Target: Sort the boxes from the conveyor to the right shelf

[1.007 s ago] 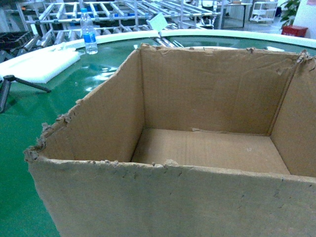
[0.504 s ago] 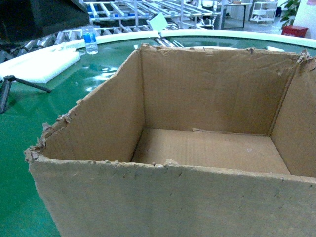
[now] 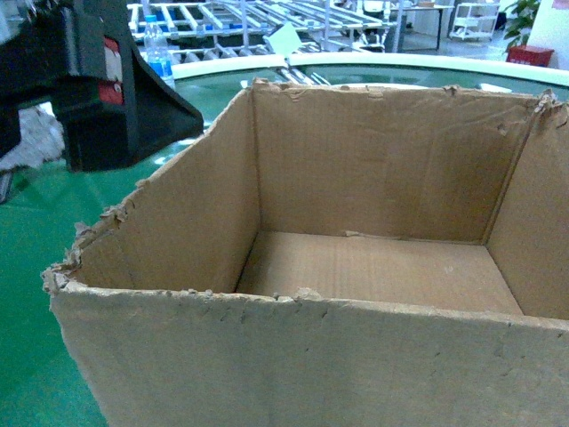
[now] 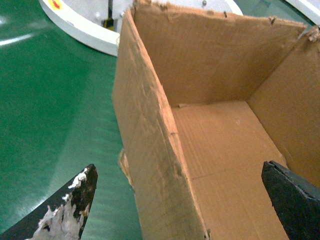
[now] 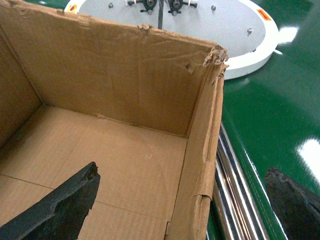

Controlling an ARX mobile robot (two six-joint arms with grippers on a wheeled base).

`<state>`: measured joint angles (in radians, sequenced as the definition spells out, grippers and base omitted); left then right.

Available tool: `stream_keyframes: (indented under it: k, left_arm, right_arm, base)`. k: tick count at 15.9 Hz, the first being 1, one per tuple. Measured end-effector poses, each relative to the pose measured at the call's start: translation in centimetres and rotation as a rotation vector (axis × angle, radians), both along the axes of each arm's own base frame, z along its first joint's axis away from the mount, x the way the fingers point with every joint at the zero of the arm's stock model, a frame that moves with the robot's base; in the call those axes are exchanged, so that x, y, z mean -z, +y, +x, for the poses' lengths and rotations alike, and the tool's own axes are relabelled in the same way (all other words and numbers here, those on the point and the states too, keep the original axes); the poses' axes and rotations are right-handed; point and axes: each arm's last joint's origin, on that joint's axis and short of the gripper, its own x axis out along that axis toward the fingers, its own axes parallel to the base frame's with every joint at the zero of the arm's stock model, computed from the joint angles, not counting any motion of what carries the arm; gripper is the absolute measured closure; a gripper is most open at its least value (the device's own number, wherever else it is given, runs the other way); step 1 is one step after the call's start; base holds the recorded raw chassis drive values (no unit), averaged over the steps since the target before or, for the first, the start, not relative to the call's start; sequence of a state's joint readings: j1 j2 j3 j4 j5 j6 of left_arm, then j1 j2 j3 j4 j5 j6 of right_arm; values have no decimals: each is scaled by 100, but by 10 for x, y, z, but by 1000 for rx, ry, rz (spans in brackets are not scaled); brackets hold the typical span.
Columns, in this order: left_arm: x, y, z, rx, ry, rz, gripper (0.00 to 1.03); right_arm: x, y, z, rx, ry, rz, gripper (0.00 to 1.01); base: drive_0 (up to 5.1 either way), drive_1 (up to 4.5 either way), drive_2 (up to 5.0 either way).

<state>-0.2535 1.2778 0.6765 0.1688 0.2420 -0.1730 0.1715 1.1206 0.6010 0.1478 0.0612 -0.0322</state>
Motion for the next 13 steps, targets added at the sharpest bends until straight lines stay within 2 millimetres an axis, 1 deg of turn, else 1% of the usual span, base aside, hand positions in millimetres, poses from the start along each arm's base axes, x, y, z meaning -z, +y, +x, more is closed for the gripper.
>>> stream_keyframes:
  k: [3, 5, 6, 7, 8, 9, 11, 12, 13]
  left_arm:
    - [12, -2, 1, 23, 55, 2, 5]
    - [27, -5, 3, 19, 133, 53, 5]
    - [36, -4, 3, -27, 173, 91, 5]
    - [39, -3, 2, -51, 179, 106, 5]
    - [41, -3, 1, -64, 190, 120, 5]
    - [41, -3, 1, -68, 193, 124, 8]
    - [42, -4, 0, -66, 199, 114, 22]
    - [41, -6, 0, -59, 203, 106, 33]
    - [41, -6, -1, -59, 204, 105, 40]
  right_arm:
    - [10, 3, 5, 20, 35, -6, 3]
    - [28, 1, 9, 47, 91, -20, 3]
    - [31, 0, 9, 59, 88, -23, 3]
    - [31, 1, 7, 58, 85, -24, 12]
    - [32, 2, 5, 55, 82, -23, 24]
    - [31, 2, 4, 56, 79, -17, 34]
    - [32, 3, 3, 59, 77, -12, 48]
    - [32, 5, 3, 58, 73, -11, 59]
    - [32, 6, 3, 55, 71, -9, 67]
  base:
    - [0, 0, 0]
    - [0, 0, 0]
    - [0, 0, 0]
    - [0, 0, 0]
    - [0, 0, 0]
    - [0, 0, 0]
    - [0, 0, 0]
    - [0, 0, 0]
    - [0, 0, 0]
